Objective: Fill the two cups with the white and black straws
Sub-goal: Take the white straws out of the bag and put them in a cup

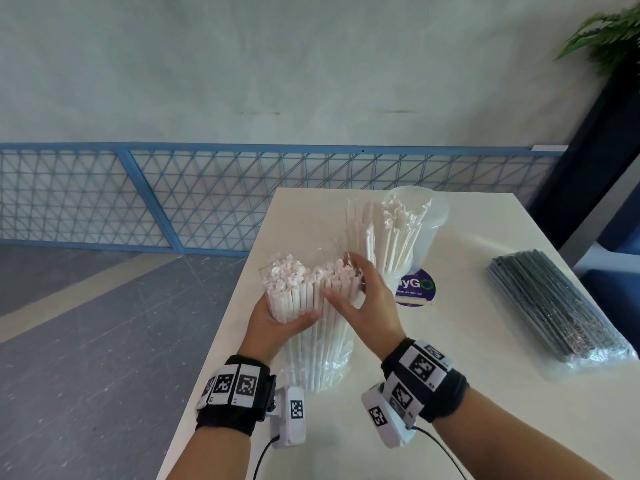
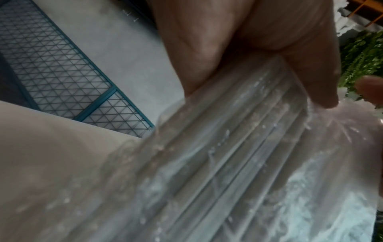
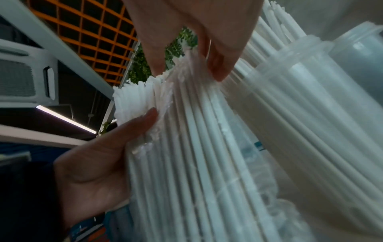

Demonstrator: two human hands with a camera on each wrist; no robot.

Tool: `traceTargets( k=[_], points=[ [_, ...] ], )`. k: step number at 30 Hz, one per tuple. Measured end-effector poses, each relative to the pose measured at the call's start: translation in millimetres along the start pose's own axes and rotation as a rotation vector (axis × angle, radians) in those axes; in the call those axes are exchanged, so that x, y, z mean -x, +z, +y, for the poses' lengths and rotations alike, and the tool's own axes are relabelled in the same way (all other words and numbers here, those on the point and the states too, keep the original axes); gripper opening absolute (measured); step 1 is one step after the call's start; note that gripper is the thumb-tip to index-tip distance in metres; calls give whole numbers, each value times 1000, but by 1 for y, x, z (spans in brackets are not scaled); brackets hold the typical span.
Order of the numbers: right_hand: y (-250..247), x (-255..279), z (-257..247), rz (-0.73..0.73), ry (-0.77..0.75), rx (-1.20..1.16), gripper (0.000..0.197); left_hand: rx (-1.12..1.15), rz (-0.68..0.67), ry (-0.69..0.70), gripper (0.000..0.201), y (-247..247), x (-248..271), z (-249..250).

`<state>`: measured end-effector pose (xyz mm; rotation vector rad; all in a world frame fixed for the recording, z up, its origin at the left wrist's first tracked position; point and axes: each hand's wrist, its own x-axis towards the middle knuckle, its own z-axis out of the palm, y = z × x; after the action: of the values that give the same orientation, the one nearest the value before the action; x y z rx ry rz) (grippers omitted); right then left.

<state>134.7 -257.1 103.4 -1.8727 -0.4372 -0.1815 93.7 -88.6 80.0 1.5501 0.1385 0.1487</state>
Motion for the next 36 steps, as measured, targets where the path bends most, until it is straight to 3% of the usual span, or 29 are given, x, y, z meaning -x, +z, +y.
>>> traceTargets(
  k=[2, 8, 13, 16, 18, 21, 26, 31, 36],
  points=[
    [3, 0, -2, -12, -12, 21, 54, 10, -27, -6, 62, 0, 1, -2],
    [12, 7, -3, 92, -252, 78, 55, -25, -65, -32, 70, -6, 4, -10],
    [12, 0, -5, -25, -278, 86, 53, -37, -72, -62, 74, -9, 5, -12],
    [10, -7, -7, 34, -477, 274, 49, -55, -92, -60, 79, -10, 5, -13],
    [9, -10, -7, -28, -553, 332, 45, -61, -94, -57, 80, -10, 4, -13],
    [9, -14, -6, -110, -426, 284, 45, -42, -93, -70, 78, -10, 2, -15],
    [4, -11, -5, -80, -149, 108, 57, -15, -91, -88, 80, -10, 2, -18],
    [6, -3, 6, -225, 113, 22, 60, 0, -91, -94, 70, -11, 1, -25],
    [12, 5, 16, -207, 269, -49, 42, 14, -83, -81, 62, -6, 1, -29]
  ],
)
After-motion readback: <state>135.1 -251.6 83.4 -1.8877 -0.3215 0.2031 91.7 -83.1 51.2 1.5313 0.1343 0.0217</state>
